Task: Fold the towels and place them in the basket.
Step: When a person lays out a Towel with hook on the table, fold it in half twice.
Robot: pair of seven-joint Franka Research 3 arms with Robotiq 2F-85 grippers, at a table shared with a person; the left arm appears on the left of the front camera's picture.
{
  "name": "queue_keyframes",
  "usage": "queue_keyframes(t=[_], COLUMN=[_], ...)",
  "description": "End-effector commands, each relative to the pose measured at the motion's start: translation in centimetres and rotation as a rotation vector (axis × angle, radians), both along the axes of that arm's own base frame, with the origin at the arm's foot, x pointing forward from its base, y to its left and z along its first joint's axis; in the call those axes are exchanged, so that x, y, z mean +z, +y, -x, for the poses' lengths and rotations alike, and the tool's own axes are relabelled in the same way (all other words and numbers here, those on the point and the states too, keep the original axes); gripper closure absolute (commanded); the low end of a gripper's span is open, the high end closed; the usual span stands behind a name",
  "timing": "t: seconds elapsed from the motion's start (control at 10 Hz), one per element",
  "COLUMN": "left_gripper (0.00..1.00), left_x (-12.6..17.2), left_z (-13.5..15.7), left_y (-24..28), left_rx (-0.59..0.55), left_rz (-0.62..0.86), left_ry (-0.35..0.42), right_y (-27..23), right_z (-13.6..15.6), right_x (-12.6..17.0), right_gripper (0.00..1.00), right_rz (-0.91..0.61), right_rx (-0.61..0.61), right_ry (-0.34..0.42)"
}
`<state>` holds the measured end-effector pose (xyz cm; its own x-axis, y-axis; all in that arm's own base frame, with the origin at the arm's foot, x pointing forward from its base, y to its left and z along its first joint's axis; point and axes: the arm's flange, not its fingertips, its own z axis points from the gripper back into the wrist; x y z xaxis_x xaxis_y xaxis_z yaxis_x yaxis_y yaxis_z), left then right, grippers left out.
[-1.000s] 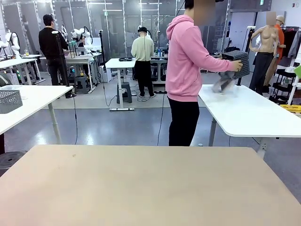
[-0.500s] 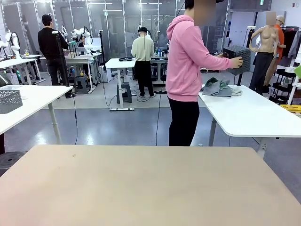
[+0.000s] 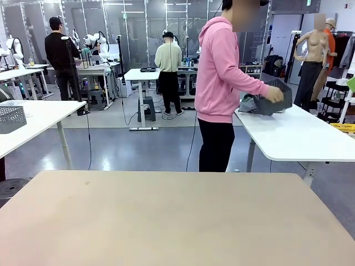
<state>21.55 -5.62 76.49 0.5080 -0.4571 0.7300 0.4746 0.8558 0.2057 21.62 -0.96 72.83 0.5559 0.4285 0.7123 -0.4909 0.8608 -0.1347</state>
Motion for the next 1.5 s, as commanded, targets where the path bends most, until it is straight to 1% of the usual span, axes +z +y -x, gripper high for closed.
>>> queue_keyframes(t=[0.0, 1.4], left_gripper=[0.0, 0.0], left_x=[0.23, 0.23], left_z=[0.03, 0.03], left_y=[-0.15, -0.15], left_rx=[-0.002, -0.002], left_rz=[0.0, 0.0], left_ry=[-0.008, -0.008], right_y=[0.11, 0.11], right_z=[-0.03, -0.03], right_x=[0.07, 0.07], right_gripper=[0.0, 0.0], right_rz=[-0.008, -0.008], right_rx=[-0.007, -0.007], right_ry=[0.003, 0.003])
